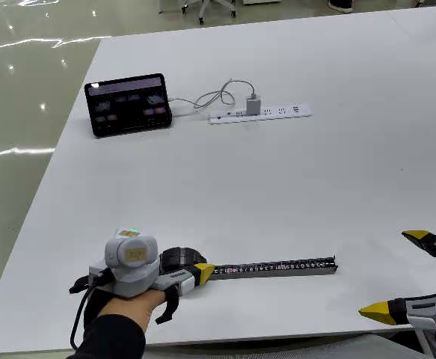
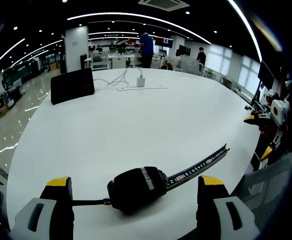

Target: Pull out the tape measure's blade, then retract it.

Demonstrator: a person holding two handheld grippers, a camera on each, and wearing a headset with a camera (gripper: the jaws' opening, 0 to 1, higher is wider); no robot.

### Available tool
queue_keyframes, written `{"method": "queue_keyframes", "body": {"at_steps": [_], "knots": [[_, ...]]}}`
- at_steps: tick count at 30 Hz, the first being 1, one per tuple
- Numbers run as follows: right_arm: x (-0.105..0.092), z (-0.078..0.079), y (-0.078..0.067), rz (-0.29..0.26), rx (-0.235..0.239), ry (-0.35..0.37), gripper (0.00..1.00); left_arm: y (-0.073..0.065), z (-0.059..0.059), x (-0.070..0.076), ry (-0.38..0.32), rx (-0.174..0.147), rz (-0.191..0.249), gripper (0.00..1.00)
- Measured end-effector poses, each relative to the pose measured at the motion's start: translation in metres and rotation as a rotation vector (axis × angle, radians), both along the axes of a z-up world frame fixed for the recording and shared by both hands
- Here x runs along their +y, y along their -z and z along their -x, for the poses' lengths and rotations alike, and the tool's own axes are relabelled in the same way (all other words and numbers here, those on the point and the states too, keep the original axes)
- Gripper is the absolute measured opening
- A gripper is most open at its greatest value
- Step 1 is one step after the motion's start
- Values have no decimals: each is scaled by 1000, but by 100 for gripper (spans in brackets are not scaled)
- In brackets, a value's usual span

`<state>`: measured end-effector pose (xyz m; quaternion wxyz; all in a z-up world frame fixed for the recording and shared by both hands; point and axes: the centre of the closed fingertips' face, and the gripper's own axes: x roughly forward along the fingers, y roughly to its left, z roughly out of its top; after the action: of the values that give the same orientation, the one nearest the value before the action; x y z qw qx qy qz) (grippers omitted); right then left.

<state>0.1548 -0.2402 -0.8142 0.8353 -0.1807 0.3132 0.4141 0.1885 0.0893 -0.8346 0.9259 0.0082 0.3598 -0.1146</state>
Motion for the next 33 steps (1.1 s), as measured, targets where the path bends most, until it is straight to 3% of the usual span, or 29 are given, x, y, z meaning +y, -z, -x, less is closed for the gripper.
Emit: {"method": "queue_keyframes", "body": {"at_steps": [4,5,7,10,13,17,19,20,22,24,27,30,33], "knots": [[5,-5,1,20,-4,-45,100,7,2,-5,15,9,2,100],[7,-6,2,22,6,-62,100,7,3,-7,-12,22,36,100],[9,-7,4,30,17,-78,100,4,0,-9,-37,4,59,100],[15,-9,8,61,14,-129,99,4,-5,-19,0,-25,27,100],[21,-14,11,93,15,-178,99,9,-7,-22,1,-17,37,100],[29,-21,12,116,11,-229,99,12,-7,-20,22,-14,11,100],[31,-25,17,154,6,-272,99,14,-7,-18,21,-9,8,100],[32,-26,20,161,23,-286,99,18,-5,-18,17,13,23,100],[32,-26,29,179,67,-306,99,18,-5,-21,14,17,41,100],[34,-28,33,193,63,-341,99,20,-5,-20,25,15,26,100],[36,-26,42,211,105,-385,97,19,-6,-22,39,6,16,100],[39,-28,48,226,97,-446,91,20,-5,-25,47,4,30,100],[41,-27,56,236,135,-485,83,22,-4,-20,23,18,47,100]]}}
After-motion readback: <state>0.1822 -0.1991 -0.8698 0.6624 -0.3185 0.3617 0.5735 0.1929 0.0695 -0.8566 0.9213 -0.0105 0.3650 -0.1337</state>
